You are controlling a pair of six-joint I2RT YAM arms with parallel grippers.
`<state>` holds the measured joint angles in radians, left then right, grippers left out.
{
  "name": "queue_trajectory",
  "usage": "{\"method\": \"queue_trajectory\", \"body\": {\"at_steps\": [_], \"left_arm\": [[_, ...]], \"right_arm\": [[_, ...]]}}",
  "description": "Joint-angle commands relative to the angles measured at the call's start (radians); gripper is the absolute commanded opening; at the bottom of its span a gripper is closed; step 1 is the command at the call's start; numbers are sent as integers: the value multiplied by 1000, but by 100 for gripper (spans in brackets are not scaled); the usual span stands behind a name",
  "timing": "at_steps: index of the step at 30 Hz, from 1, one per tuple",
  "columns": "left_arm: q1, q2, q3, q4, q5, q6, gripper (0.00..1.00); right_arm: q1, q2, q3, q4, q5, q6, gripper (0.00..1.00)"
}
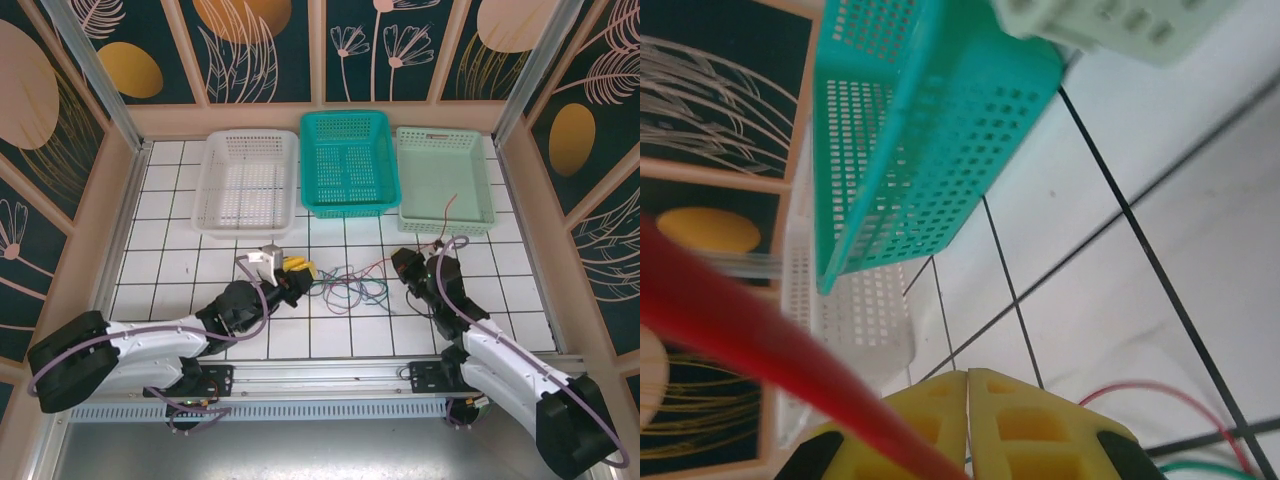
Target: Untangle the cables
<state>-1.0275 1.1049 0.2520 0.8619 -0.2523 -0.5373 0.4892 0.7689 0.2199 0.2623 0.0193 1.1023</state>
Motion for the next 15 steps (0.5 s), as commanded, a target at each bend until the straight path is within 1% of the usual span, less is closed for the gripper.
{"method": "queue_trajectory", "body": {"at_steps": [1, 3, 5, 7, 11, 13, 15], "left_arm": [[0, -68, 78, -254, -134, 32, 62], [-1, -94, 113, -355, -180, 61, 66], [0, -113, 123, -374, -175, 81, 67], [1, -112, 122, -345, -132, 93, 69], [0, -31, 163, -330, -58, 83, 70], [0, 32, 199, -322, 10, 80, 69], [-1, 104, 250, -314, 109, 82, 66]], "right_arm": [[52, 8, 114, -182, 173, -187, 0], [98, 43, 154, -213, 228, -236, 0], [135, 79, 180, -216, 263, -264, 0], [180, 114, 209, -216, 316, -295, 0], [288, 180, 315, -303, 492, -401, 0], [319, 200, 357, -340, 540, -453, 0], [328, 211, 386, -353, 553, -500, 0]]}}
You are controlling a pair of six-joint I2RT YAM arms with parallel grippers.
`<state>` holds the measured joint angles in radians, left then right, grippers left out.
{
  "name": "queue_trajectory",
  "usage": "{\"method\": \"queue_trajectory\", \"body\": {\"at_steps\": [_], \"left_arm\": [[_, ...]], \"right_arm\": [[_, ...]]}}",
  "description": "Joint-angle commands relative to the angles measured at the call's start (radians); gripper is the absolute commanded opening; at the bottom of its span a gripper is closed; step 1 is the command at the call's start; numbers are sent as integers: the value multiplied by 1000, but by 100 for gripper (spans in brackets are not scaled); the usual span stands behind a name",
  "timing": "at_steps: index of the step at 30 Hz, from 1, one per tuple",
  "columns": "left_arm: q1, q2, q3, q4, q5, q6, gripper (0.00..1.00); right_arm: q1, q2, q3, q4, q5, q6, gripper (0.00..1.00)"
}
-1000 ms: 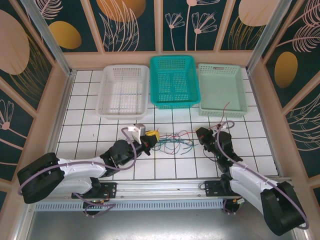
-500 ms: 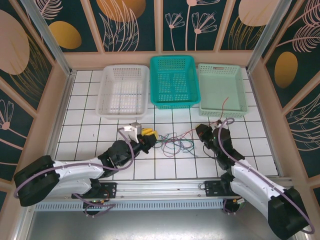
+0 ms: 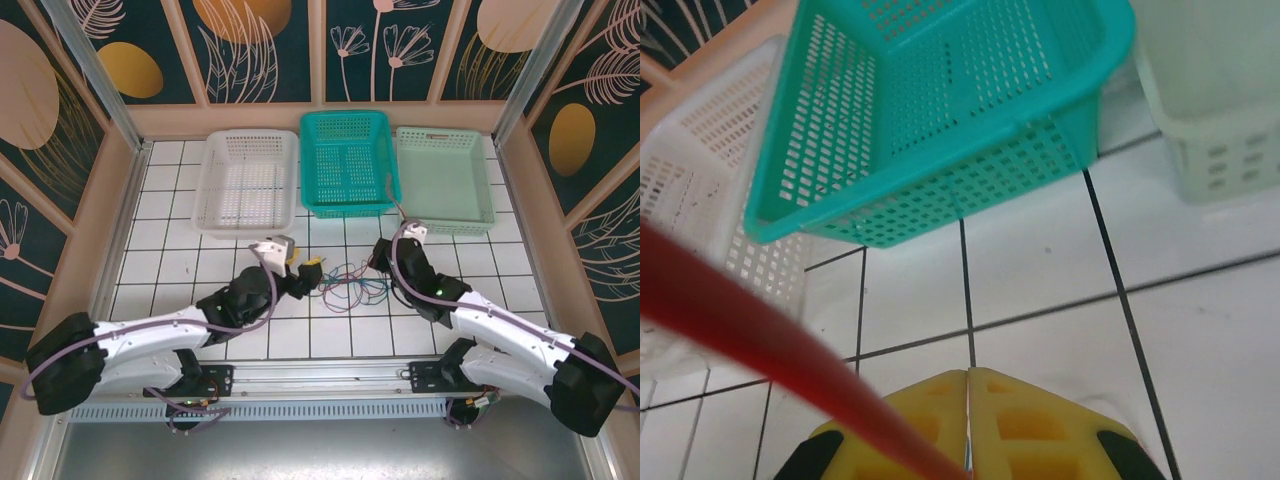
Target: Untangle the cables
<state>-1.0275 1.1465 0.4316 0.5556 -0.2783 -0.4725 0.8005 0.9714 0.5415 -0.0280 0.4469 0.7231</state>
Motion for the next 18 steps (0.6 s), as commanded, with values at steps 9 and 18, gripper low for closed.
{"method": "queue_trajectory", "body": {"at_steps": [9, 18], "left_arm": [[-16, 308, 296, -70, 376, 17, 54], [-42, 347, 324, -114, 374, -50, 51]], "right_arm": [[30, 34, 169, -127, 179, -246, 0], [82, 132, 281, -266, 312, -329, 0]]}}
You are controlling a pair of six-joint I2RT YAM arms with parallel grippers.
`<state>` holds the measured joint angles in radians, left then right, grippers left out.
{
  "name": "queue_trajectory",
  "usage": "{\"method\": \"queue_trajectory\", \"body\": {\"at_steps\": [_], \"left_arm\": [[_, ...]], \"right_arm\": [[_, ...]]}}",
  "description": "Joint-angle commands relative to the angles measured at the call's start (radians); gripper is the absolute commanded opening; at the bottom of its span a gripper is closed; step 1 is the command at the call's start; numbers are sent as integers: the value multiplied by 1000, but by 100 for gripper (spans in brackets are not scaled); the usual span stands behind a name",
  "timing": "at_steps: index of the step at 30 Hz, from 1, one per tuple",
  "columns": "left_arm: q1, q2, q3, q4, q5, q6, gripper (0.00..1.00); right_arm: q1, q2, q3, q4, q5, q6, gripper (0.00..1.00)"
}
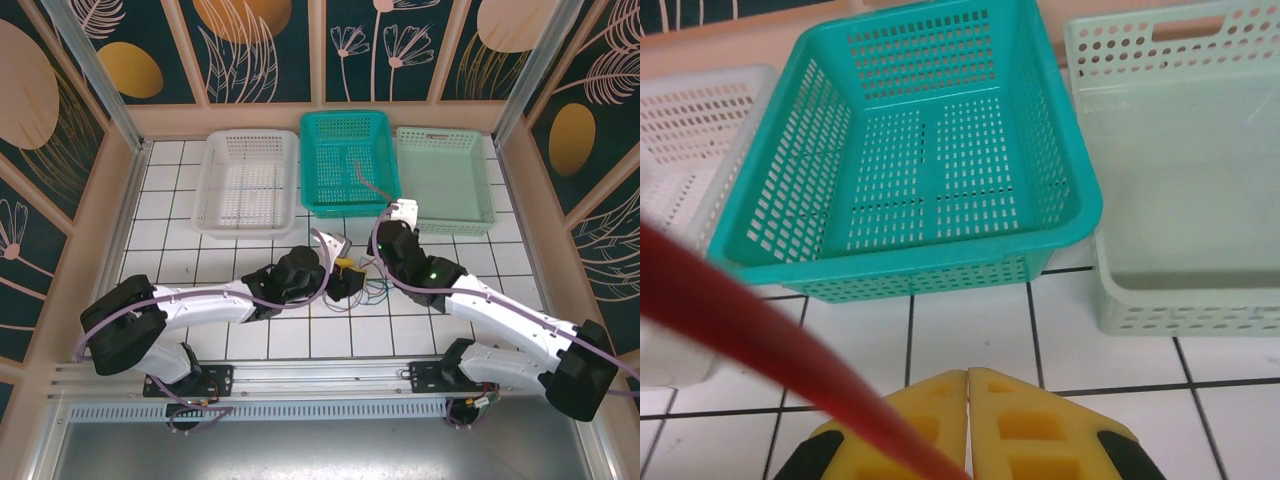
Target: Untangle the cables
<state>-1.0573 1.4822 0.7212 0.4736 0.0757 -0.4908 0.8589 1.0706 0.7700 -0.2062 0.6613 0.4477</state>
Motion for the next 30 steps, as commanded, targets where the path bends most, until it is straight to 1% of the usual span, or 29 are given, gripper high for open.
{"method": "queue_trajectory", "body": {"at_steps": [1, 7, 10, 12, 14, 17, 21, 25, 30], "left_arm": [[-16, 15, 34, -35, 13, -40, 51], [-18, 4, 14, -9, -34, -53, 52], [-18, -22, -5, 1, -60, -45, 53], [-17, -42, -26, 24, -55, -33, 53], [-17, -49, -39, 32, -28, -9, 52], [-17, -31, -32, -5, -8, 9, 50], [-17, -29, -58, 37, 0, 5, 50], [-18, -22, -43, 27, -14, 23, 51], [-18, 24, -12, 12, 22, 29, 50]], "right_arm": [[38, 56, 73, -123, 138, -61, 0], [102, 207, 189, -347, 326, -86, 0], [115, 252, 230, -406, 391, -94, 0], [115, 257, 239, -397, 401, -111, 0], [115, 246, 241, -360, 393, -141, 0], [115, 235, 247, -325, 385, -192, 0], [115, 253, 274, -341, 397, -270, 0], [134, 300, 254, -323, 416, -411, 0], [150, 354, 264, -313, 377, -385, 0]]}}
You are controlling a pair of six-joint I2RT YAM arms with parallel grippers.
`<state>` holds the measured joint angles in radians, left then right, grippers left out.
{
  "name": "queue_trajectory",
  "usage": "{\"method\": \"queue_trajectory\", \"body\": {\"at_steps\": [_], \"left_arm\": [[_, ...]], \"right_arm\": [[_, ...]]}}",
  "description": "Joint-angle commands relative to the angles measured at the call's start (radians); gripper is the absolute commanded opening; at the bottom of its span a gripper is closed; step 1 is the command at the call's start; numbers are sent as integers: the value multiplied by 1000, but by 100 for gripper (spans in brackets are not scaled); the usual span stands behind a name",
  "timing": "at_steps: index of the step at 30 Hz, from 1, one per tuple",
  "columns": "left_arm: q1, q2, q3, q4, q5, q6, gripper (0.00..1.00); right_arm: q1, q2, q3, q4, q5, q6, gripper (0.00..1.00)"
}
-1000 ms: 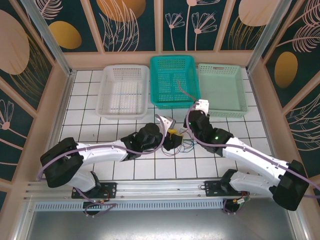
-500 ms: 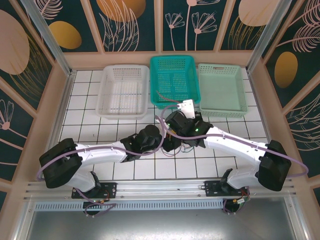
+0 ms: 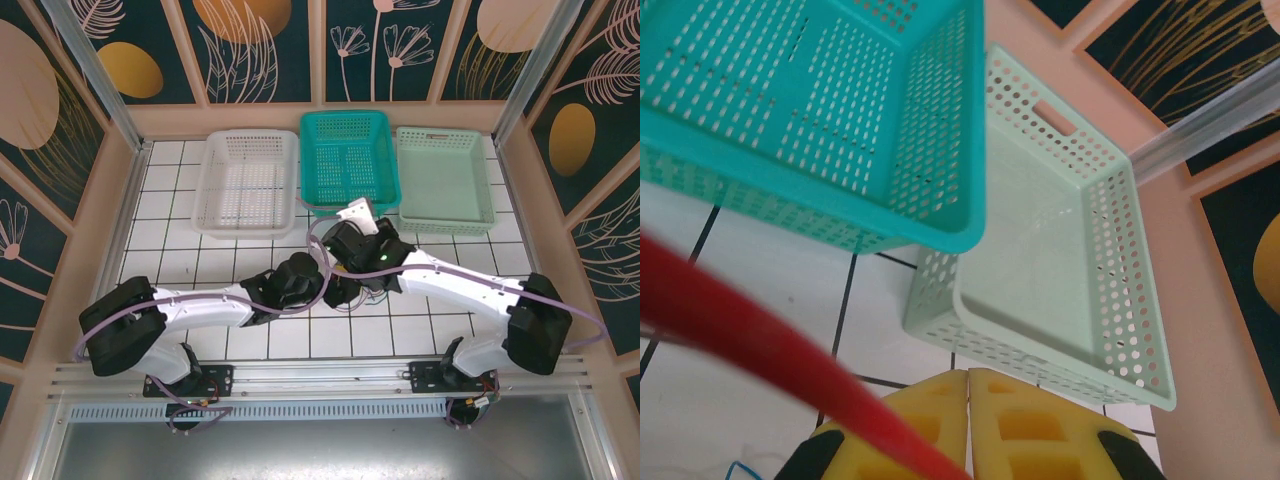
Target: Untangle the cables
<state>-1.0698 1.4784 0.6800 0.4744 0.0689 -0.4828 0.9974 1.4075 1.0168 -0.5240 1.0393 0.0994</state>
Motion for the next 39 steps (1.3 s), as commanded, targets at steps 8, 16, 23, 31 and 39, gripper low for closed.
{"method": "queue_trajectory", "body": {"at_steps": [8, 16, 23, 31, 39], "left_arm": [[-8, 134, 63, 61, 151, -44, 46], [-7, 215, 163, -77, 89, 68, 49], [-9, 302, 218, -87, 71, 105, 49], [-8, 397, 287, -169, -16, 177, 47], [-5, 468, 350, -198, -105, 123, 45]], "right_arm": [[-1, -46, 13, 86, -72, -16, 0], [-16, -165, -46, 151, -156, 5, 0], [-27, -255, -88, 189, -227, 5, 0], [-52, -353, -128, 246, -315, 9, 0], [-61, -404, -148, 246, -340, 27, 0]]}}
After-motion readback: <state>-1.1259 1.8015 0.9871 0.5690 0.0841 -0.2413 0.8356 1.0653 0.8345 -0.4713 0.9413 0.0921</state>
